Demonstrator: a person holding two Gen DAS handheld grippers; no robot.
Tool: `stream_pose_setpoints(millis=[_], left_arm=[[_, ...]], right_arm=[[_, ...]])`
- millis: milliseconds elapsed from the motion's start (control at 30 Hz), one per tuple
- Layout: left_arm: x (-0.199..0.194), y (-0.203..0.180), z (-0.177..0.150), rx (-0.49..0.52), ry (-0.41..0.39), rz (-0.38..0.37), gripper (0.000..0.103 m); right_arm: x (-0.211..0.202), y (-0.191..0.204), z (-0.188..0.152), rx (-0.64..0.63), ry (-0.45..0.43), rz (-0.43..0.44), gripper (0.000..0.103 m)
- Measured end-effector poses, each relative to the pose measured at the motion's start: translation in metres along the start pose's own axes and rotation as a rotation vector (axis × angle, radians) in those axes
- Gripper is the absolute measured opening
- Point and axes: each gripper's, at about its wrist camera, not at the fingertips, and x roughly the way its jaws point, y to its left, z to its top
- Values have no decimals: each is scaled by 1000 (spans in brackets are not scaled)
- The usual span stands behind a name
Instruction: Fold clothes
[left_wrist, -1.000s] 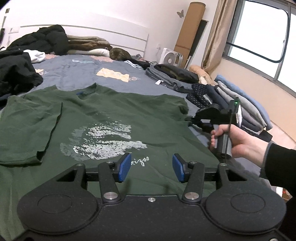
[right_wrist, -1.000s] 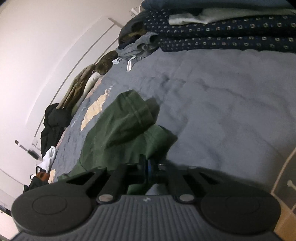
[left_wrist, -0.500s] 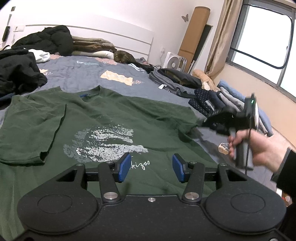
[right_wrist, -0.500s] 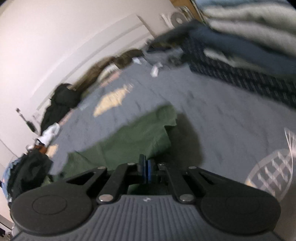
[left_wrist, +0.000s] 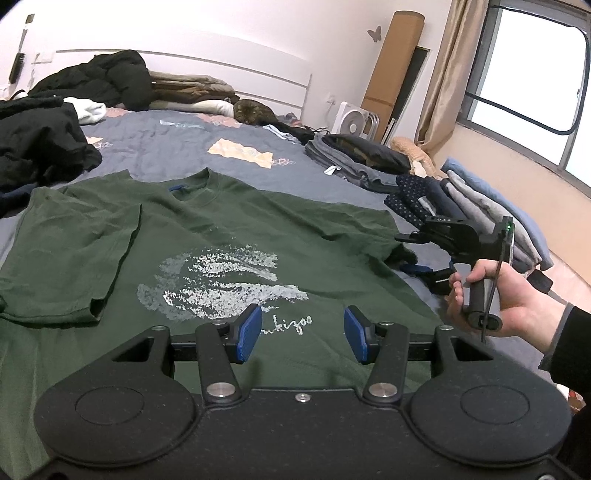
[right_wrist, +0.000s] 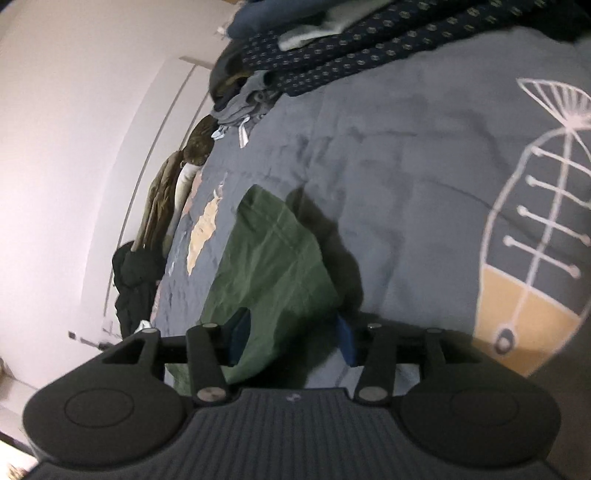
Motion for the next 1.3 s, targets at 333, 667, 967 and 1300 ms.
stream_pose_setpoints(millis=[333,667,967,1300], left_arm=[[2,4,-3,-24,15,9,49],[4,9,-2,-52,30,30,49],[6,11,-2,-68,53,48,49],[7,14,-1,-83,64,57,49]], right_arm=[[17,-6,10,36,-31,15,50],[12,18,8,-215,-117,-41,16],[5,70,-8,-592,-155,-35,16],[-6,136,-95,-1416,-201,47,15]])
